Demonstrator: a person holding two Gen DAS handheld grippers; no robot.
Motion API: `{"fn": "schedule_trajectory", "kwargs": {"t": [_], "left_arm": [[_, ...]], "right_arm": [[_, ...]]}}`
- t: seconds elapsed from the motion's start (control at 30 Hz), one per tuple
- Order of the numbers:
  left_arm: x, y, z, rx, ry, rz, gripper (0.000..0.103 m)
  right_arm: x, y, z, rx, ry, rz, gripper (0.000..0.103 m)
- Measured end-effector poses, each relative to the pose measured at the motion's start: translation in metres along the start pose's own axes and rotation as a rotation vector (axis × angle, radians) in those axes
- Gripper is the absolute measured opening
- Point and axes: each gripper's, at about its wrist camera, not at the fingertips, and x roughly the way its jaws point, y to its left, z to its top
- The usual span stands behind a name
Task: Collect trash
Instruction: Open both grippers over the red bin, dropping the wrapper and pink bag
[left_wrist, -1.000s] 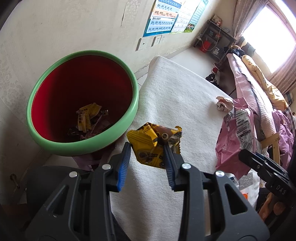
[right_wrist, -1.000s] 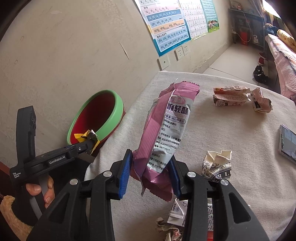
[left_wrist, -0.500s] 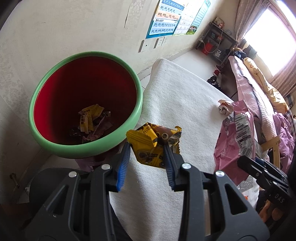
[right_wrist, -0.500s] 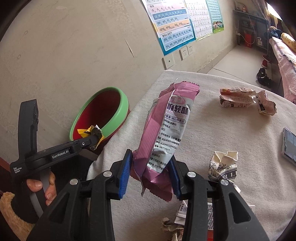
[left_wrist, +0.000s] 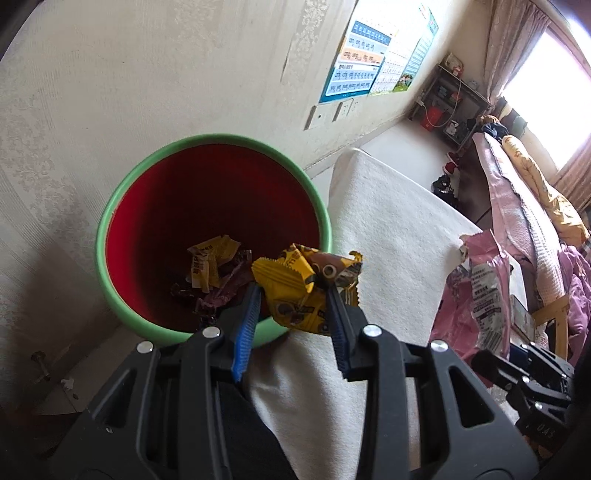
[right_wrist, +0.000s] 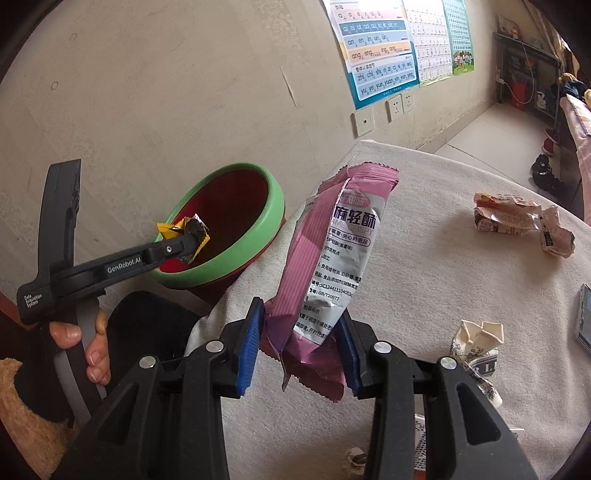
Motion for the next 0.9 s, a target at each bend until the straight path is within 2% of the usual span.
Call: {"fn": "schedule_trajectory", "kwargs": {"t": [0.17, 0.4, 0.43, 0.47, 0.5, 0.57, 0.63, 0.73, 0.9], "left_arm": [[-0.003, 0.028, 0.015, -0.063, -0.031, 0.017, 0.034], [-0.003, 0.056, 0.040, -0.129, -0.079, 0.041, 0.034], [-0.003, 0.060, 0.043, -0.142, -0.085, 0.049, 0.038], [-0.003, 0.063, 0.045, -0.156, -0.092, 0.058, 0.050], [-0.003, 0.067, 0.048, -0.171, -0.095, 0.062, 0.055], [-0.004, 0.071, 0.050, -0.191, -0.103, 0.060, 0.058], [-0.007, 0.074, 0.048, -0.195, -0.108, 0.067, 0.060], [-0.007, 0.071, 0.040, -0.182, -0.098, 0.063, 0.061], [-0.003, 0.054, 0.025, -0.162, -0.052, 0.022, 0.062]], "right_arm": [[0.021, 0.027, 0.020, -0.042, 0.008, 0.061, 0.038], [0.052, 0.072, 0.067, -0.154, 0.007, 0.091, 0.038], [0.056, 0.078, 0.072, -0.171, 0.010, 0.102, 0.038], [0.059, 0.084, 0.075, -0.187, 0.012, 0.112, 0.038], [0.062, 0.089, 0.078, -0.202, 0.010, 0.113, 0.046], [0.063, 0.094, 0.078, -0.206, 0.005, 0.113, 0.052], [0.060, 0.090, 0.075, -0.186, 0.003, 0.125, 0.053], [0.053, 0.071, 0.068, -0.142, 0.005, 0.096, 0.058], [0.019, -0.006, 0.047, 0.016, -0.009, -0.042, 0.060]]}}
